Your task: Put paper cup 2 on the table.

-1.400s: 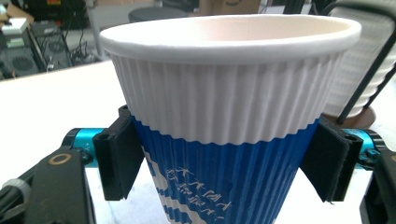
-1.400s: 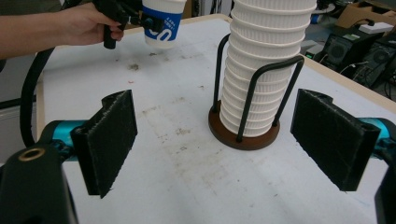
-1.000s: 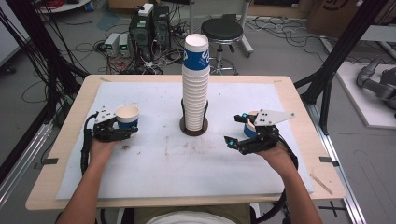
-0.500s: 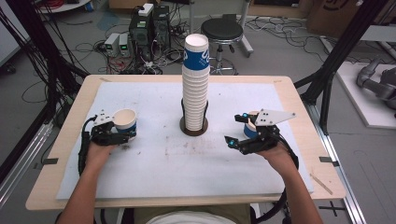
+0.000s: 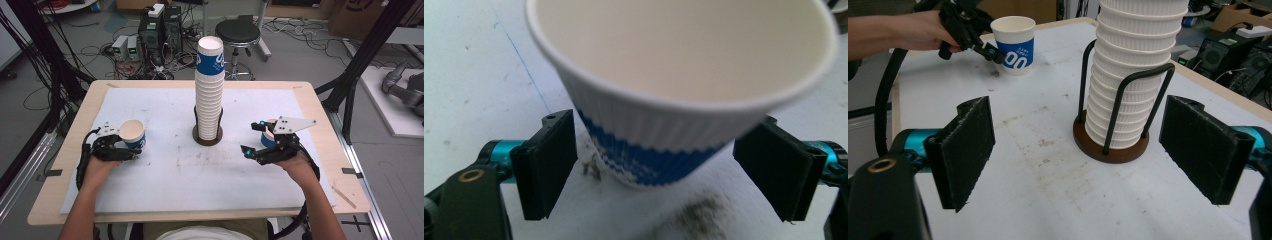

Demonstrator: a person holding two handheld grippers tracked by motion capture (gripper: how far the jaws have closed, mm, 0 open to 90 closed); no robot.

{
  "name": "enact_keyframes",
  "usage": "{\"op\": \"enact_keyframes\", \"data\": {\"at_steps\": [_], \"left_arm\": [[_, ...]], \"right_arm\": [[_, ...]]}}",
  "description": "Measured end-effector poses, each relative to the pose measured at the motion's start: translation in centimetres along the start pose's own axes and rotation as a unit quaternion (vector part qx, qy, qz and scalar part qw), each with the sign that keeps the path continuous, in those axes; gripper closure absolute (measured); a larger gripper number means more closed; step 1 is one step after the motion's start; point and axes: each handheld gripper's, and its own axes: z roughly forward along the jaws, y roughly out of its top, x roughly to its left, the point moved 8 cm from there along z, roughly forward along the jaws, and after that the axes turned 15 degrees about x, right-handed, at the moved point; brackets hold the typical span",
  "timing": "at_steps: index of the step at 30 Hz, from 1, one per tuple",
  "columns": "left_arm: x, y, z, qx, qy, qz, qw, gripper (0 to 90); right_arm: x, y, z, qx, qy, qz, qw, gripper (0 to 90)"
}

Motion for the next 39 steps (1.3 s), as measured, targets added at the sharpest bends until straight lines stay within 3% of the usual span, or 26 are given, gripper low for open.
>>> {"op": "enact_keyframes", "data": {"at_steps": [5, 8, 10, 13, 14, 16, 17, 23, 25, 28, 34, 39], "left_arm": [[0.7, -0.2, -2.7, -0.054, -0.023, -0.021, 0.9981, 16.7], [0.8, 0.4, -4.4, -0.104, -0.049, -0.027, 0.9930, 16.4], [0.8, 1.1, -5.5, -0.147, -0.063, -0.040, 0.9864, 16.3], [0.3, 2.8, -7.6, -0.224, -0.085, -0.048, 0.9697, 16.1], [0.0, 3.4, -8.2, -0.240, -0.089, -0.043, 0.9657, 16.1], [-0.9, 4.4, -8.8, -0.259, -0.100, -0.033, 0.9602, 16.1], [-1.5, 4.9, -9.0, -0.263, -0.105, -0.027, 0.9587, 16.1], [-5.7, 7.9, -9.3, -0.266, -0.124, 0.033, 0.9554, 16.1], [-7.0, 8.7, -9.3, -0.261, -0.130, 0.046, 0.9555, 16.1], [-8.4, 9.4, -9.1, -0.260, -0.141, 0.058, 0.9535, 16.1], [-9.2, 9.6, -7.9, -0.249, -0.156, 0.059, 0.9540, 16.1], [-9.5, 9.6, -7.5, -0.244, -0.154, 0.066, 0.9552, 16.1]], "right_arm": [[-0.2, -0.1, 0.0, 0.001, -0.004, 0.001, 1.0000, 14.7], [-0.3, -0.2, -0.1, 0.001, -0.005, 0.004, 1.0000, 14.7], [-0.5, -0.3, -0.1, 0.001, -0.008, 0.003, 1.0000, 14.7], [-0.9, -0.5, -0.3, 0.003, -0.018, 0.005, 0.9998, 14.7], [-1.1, -0.6, -0.3, 0.005, -0.023, 0.006, 0.9997, 14.7], [-1.3, -0.9, -0.5, 0.010, -0.032, 0.009, 0.9994, 14.7], [-1.6, -1.1, -0.6, 0.012, -0.041, 0.012, 0.9990, 14.7], [-2.6, -1.9, -2.0, 0.006, -0.074, 0.029, 0.9968, 14.7], [-3.2, -2.0, -2.6, 0.000, -0.087, 0.041, 0.9954, 14.7], [-3.6, -2.4, -3.2, -0.003, -0.099, 0.051, 0.9938, 14.7], [-3.9, -2.9, -3.9, -0.005, -0.108, 0.065, 0.9920, 14.7], [-3.8, -2.7, -4.1, -0.007, -0.112, 0.063, 0.9917, 14.7]]}}
